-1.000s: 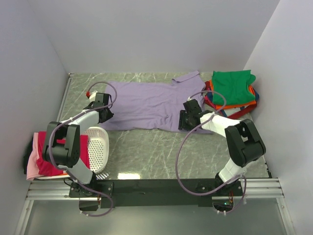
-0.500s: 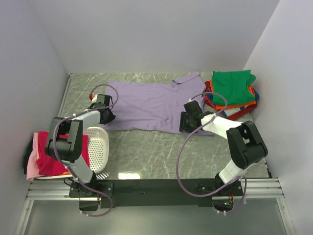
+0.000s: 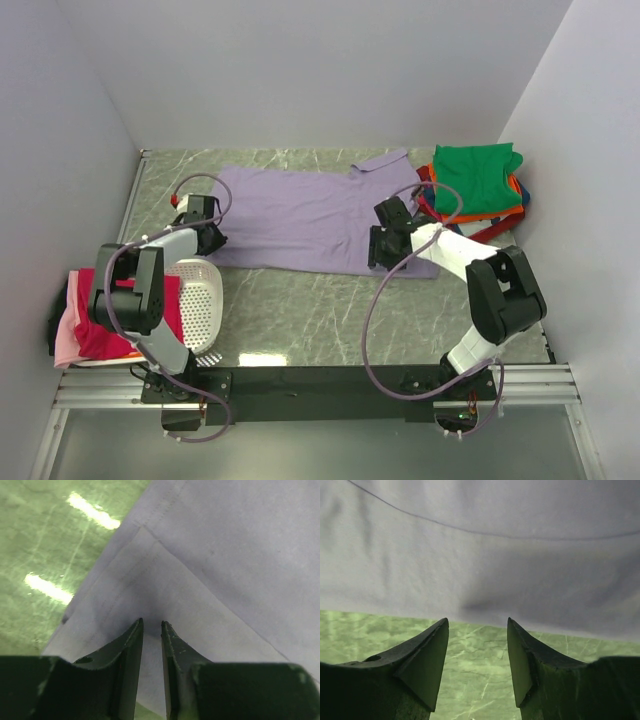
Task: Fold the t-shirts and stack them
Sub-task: Fold the tshirt
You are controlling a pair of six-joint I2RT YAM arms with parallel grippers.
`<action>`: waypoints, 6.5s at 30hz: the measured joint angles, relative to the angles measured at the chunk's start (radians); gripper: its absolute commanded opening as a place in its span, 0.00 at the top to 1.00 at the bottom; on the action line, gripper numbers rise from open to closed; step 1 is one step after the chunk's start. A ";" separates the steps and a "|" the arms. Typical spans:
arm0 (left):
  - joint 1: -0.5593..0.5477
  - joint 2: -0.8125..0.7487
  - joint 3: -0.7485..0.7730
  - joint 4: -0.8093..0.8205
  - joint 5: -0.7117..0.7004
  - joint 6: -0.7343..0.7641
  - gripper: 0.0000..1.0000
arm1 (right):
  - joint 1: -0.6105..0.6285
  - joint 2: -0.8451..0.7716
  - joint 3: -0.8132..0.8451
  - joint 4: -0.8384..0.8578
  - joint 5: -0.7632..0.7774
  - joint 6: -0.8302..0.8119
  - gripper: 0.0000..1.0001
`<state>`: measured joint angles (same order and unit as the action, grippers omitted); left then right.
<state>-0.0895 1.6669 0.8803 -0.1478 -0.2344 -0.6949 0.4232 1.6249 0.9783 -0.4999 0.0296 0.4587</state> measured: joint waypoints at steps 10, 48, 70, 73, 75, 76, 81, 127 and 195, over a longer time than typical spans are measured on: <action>-0.021 -0.097 0.055 -0.116 -0.059 -0.006 0.71 | -0.014 0.024 0.339 -0.101 0.022 -0.050 0.42; 0.053 0.780 1.269 -0.305 -0.046 0.108 0.68 | -0.311 0.761 1.203 0.013 -0.156 0.018 0.42; -0.106 0.288 0.451 -0.089 -0.005 0.022 0.70 | -0.138 0.410 0.555 0.088 -0.071 -0.057 0.42; -0.102 0.288 0.404 -0.096 0.004 0.016 0.70 | -0.114 0.412 0.554 0.066 -0.017 -0.062 0.42; -0.100 0.288 0.384 -0.100 0.010 0.006 0.71 | -0.092 0.420 0.560 0.048 0.020 -0.065 0.42; -0.100 0.288 0.383 -0.099 0.013 0.002 0.71 | -0.081 0.427 0.565 0.040 0.035 -0.067 0.42; -0.100 0.270 0.342 -0.055 0.014 -0.007 0.71 | -0.044 0.459 0.569 -0.005 0.074 -0.068 0.42; -0.115 -0.022 -0.026 -0.005 0.026 -0.033 0.72 | 0.129 0.262 0.229 0.084 0.100 -0.016 0.42; 0.062 0.689 1.026 -0.323 -0.111 0.072 0.66 | -0.293 0.757 1.196 0.027 -0.157 -0.161 0.32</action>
<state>-0.0277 2.3558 1.9060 -0.4706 -0.3454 -0.6228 0.1307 2.3817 2.1746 -0.4732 -0.1272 0.2981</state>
